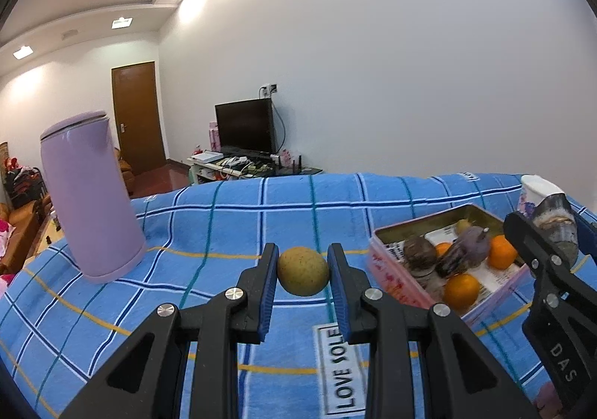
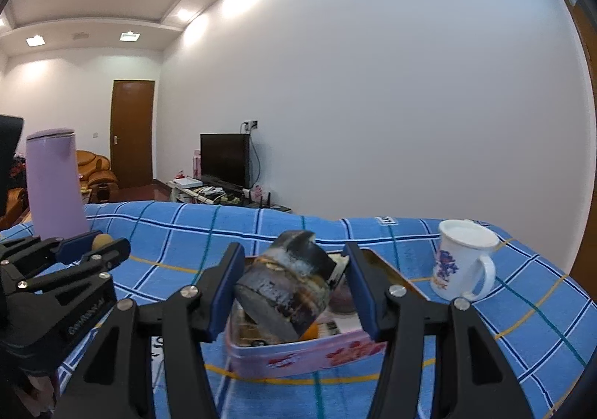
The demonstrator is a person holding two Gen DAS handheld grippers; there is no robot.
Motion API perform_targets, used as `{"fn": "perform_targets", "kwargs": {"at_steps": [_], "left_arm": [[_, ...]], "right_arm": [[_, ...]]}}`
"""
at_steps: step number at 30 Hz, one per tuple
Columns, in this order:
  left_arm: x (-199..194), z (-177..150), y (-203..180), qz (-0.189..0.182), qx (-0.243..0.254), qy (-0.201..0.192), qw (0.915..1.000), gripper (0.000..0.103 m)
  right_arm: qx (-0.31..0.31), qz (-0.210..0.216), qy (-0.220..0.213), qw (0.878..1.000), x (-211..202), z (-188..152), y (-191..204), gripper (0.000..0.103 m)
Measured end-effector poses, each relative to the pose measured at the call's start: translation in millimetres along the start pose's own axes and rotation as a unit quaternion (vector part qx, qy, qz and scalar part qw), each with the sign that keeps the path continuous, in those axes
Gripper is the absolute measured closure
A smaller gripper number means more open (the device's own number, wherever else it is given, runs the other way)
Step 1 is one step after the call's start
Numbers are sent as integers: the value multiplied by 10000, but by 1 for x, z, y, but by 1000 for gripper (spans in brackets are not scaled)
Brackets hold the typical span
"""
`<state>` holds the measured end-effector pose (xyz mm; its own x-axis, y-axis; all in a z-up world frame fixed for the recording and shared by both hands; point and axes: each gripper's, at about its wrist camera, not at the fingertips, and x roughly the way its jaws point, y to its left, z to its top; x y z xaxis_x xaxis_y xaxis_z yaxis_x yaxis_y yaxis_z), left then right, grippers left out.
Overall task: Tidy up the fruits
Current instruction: 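Carry the dark fruit and yellow fruit toward the pink tin with both tools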
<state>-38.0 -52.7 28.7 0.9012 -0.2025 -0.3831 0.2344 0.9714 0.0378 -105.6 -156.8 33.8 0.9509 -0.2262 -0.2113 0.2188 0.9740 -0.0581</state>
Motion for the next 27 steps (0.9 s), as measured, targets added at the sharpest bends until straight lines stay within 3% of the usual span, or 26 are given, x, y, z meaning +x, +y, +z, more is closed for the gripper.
{"fn": "perform_targets", "kwargs": {"at_steps": [18,27], "left_arm": [[7,20,-48,-439,95,-128,9989,74],[26,24,-82,-762,147,13,9970,74]], "right_arm": [[671,-577,71,9961,2,3,-69,45],[1006,-650,385,9921,12,12,-95,45]]}}
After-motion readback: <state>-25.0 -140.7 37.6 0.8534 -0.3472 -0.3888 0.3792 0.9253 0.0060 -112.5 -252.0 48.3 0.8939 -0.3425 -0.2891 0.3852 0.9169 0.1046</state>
